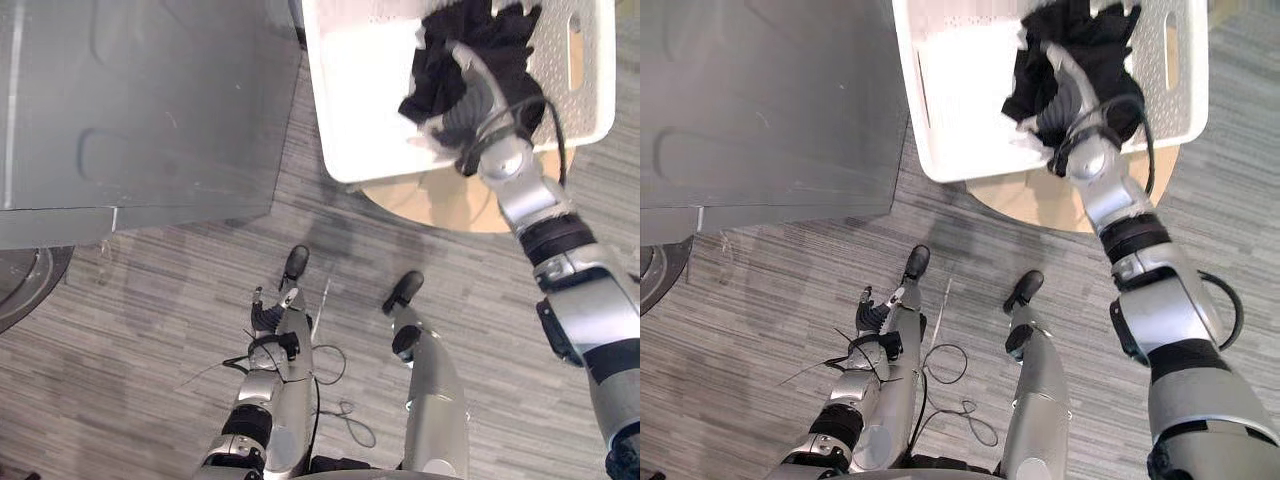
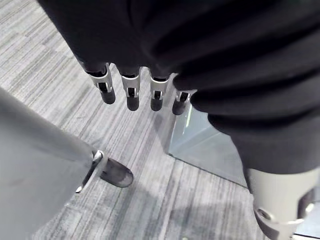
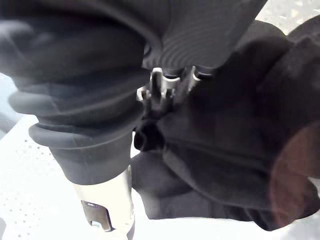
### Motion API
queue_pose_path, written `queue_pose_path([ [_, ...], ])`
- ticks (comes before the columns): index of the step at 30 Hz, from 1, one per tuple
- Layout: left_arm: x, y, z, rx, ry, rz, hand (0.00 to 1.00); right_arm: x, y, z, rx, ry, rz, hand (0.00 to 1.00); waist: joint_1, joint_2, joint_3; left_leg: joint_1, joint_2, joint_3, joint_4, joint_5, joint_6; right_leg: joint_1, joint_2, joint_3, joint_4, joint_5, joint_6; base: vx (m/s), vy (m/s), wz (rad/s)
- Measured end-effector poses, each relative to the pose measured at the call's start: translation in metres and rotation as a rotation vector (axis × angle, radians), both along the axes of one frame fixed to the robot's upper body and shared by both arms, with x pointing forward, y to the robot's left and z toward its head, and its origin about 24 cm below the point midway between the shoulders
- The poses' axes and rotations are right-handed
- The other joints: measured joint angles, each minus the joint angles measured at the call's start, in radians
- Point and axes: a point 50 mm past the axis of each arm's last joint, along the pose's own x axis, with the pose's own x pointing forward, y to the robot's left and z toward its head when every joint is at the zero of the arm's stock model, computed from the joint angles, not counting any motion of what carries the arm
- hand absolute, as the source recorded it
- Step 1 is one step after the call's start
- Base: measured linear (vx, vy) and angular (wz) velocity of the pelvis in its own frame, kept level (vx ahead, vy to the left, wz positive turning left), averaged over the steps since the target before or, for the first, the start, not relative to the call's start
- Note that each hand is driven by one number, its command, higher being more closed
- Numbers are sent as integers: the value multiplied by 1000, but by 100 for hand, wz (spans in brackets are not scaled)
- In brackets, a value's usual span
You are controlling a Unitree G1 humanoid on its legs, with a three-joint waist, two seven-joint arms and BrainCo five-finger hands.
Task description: Pick up the laundry basket with both hands and put the clothes into the washing machine.
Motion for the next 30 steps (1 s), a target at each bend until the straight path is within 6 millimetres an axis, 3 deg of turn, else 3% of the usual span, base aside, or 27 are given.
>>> queue_pose_path([
  [2, -4, 6, -5, 5, 21, 15, 0, -2, 1, -32, -28, 107, 17, 0, 0, -12, -6, 31, 2, 1, -13, 1, 1, 31, 3, -1, -13, 0, 0, 53, -25, 3],
  [5, -11, 12, -14, 23, 70, 14, 0, -6, -3, -63, -72, 217, 26, 0, -4, -21, -11, 67, 3, 2, -22, 1, 1, 68, 6, -1, -26, 0, 1, 39, -27, 2],
  [9, -16, 29, -21, 66, 107, 7, 0, -9, -12, -80, -80, 292, 12, 0, -4, -33, -13, 110, 16, 3, -35, 2, 2, 116, 23, -1, -56, 8, 1, 5, -42, -3],
  [15, -24, 49, -29, 114, 164, 6, 0, -11, -25, -90, -115, 352, -19, 0, -8, -62, -11, 141, 18, 10, -46, 4, 5, 156, 33, 4, -101, 31, 7, -5, -20, -2],
  [19, -28, 58, -32, 132, 185, 19, 0, -10, -27, -88, -124, 359, -19, 0, -6, -75, -9, 152, 18, 17, -49, 5, 6, 172, 38, 9, -125, 47, 8, -2, -10, -4],
  [23, -28, 65, -31, 147, 187, 27, 0, -5, -28, -71, -124, 320, -26, 0, -13, -90, -8, 155, 19, 25, -49, 5, 7, 181, 46, 18, -154, 66, 9, -14, -22, -9],
  [27, -31, 69, -32, 156, 190, 32, 0, -2, -34, -37, -94, 221, -41, 0, -22, -103, -1, 165, 31, 31, -50, 5, 6, 204, 62, 18, -189, 84, 6, -12, -23, -5],
  [30, -31, 73, -31, 167, 191, 38, 0, -2, -31, 2, -96, 95, -22, 0, -35, -113, 3, 167, 35, 32, -50, 5, 6, 205, 69, 21, -194, 88, 5, -4, -18, -4],
])
